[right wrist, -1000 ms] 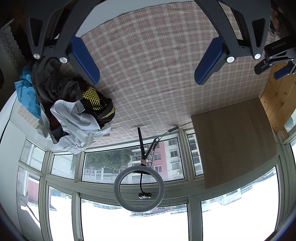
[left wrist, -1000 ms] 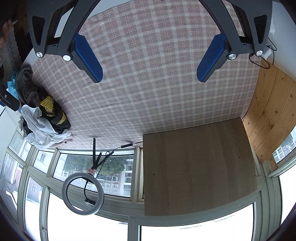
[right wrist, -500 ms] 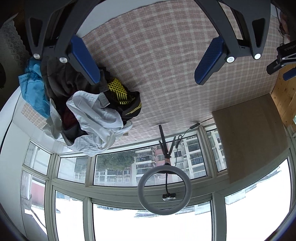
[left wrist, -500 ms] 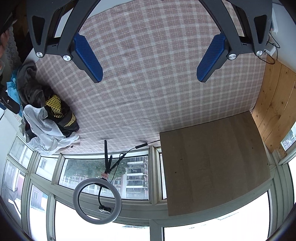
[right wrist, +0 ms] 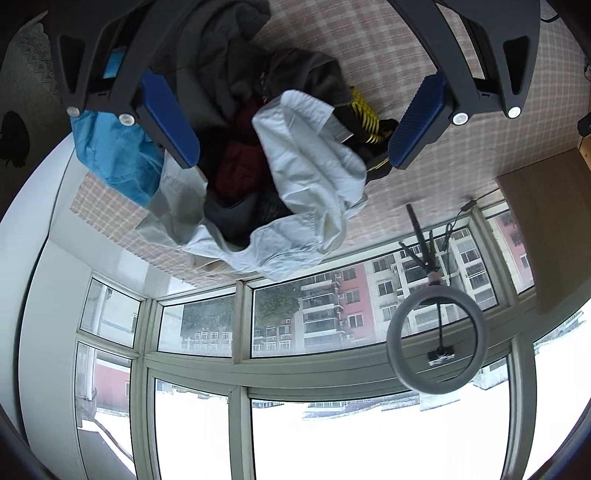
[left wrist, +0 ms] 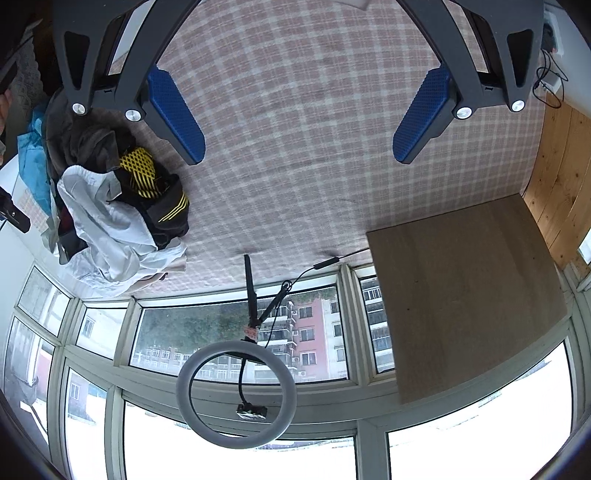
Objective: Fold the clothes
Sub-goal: 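Grasp the white shirt on top of the pile with the right gripper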
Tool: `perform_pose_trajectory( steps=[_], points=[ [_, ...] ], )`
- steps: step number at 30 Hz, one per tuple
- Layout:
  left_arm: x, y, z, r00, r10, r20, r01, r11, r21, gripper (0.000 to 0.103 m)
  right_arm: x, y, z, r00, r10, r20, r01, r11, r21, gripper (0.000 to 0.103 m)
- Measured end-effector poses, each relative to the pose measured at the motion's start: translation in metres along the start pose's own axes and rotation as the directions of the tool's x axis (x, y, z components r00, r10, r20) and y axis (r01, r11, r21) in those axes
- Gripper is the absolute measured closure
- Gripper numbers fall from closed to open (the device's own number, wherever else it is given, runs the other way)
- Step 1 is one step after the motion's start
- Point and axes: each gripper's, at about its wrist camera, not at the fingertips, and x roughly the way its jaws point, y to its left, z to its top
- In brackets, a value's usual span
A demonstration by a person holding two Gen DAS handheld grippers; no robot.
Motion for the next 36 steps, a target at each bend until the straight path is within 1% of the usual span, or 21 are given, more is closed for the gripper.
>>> perform_pose_trajectory(
  steps=[3,6,10,14,16,20,21,24,26,28,31,32,33,34,35,36],
  points=[
    [0.007,-0.019,0.012,1.000,-0.011,0.005,0.011,1.000,0.005,0.001,0.015,-0.031,0.015,1.000,-0.012,0.010,0.011,1.000,0.014,0.000],
    [0.012,-0.034,0.020,0.999,-0.052,0.002,0.052,0.999,0.006,0.001,0.034,-0.062,0.028,1.000,0.017,0.000,-0.017,0.999,0.042,0.000],
    [0.017,-0.042,0.026,0.999,-0.040,0.017,0.041,0.999,-0.012,0.001,0.066,-0.104,0.042,0.998,0.027,-0.056,-0.022,0.996,0.083,0.000],
    [0.031,-0.046,0.033,1.000,-0.031,0.001,0.031,0.999,-0.026,0.001,0.095,-0.130,0.047,0.994,0.047,-0.101,-0.037,0.994,0.105,0.000],
    [0.038,-0.048,0.037,1.000,-0.023,-0.009,0.023,0.999,-0.028,0.001,0.110,-0.131,0.050,0.991,0.049,-0.121,-0.037,0.995,0.096,0.000],
    [0.052,-0.052,0.051,1.000,-0.013,-0.013,0.013,1.000,-0.026,0.001,0.138,-0.123,0.060,0.984,0.108,-0.139,-0.098,0.992,0.076,0.000],
    [0.055,-0.052,0.054,1.000,-0.011,-0.013,0.011,1.000,-0.023,0.001,0.145,-0.119,0.063,0.984,0.111,-0.142,-0.103,0.993,0.061,0.000],
    [0.065,-0.055,0.062,1.000,-0.005,-0.016,0.005,1.000,-0.016,0.001,0.173,-0.104,0.068,0.981,0.090,-0.174,-0.090,0.996,0.005,0.000],
    [0.073,-0.055,0.064,1.000,-0.001,-0.029,0.001,1.000,-0.017,0.001,0.183,-0.101,0.070,0.977,0.090,-0.191,-0.092,0.996,-0.003,0.000],
    [0.079,-0.054,0.064,0.999,-0.003,-0.043,0.002,1.000,-0.022,0.001,0.193,-0.099,0.071,0.974,0.089,-0.208,-0.094,0.996,-0.011,0.004],
    [0.086,-0.052,0.061,0.998,-0.004,-0.063,0.003,1.000,-0.025,0.001,0.209,-0.094,0.073,0.968,0.089,-0.233,-0.097,0.995,-0.024,0.022],
    [0.088,-0.050,0.060,0.998,-0.003,-0.067,0.001,1.000,-0.026,0.001,0.213,-0.093,0.074,0.966,0.096,-0.242,-0.104,0.994,-0.024,0.041],
    [0.089,-0.049,0.059,0.997,-0.002,-0.071,0.000,1.000,-0.028,0.001,0.216,-0.094,0.075,0.961,0.121,-0.250,-0.128,0.992,-0.014,0.067],
    [0.090,-0.048,0.059,0.997,-0.005,-0.073,0.002,0.999,-0.032,0.001,0.218,-0.096,0.076,0.957,0.138,-0.257,-0.144,0.990,-0.005,0.076],
    [0.091,-0.046,0.058,0.997,-0.009,-0.075,0.006,0.999,-0.036,0.001,0.220,-0.097,0.077,0.953,0.153,-0.261,-0.157,0.988,0.006,0.080],
    [0.091,-0.044,0.057,0.997,-0.013,-0.077,0.010,0.999,-0.040,0.001,0.219,-0.099,0.079,0.953,0.162,-0.257,-0.162,0.987,0.022,0.086]
  ],
)
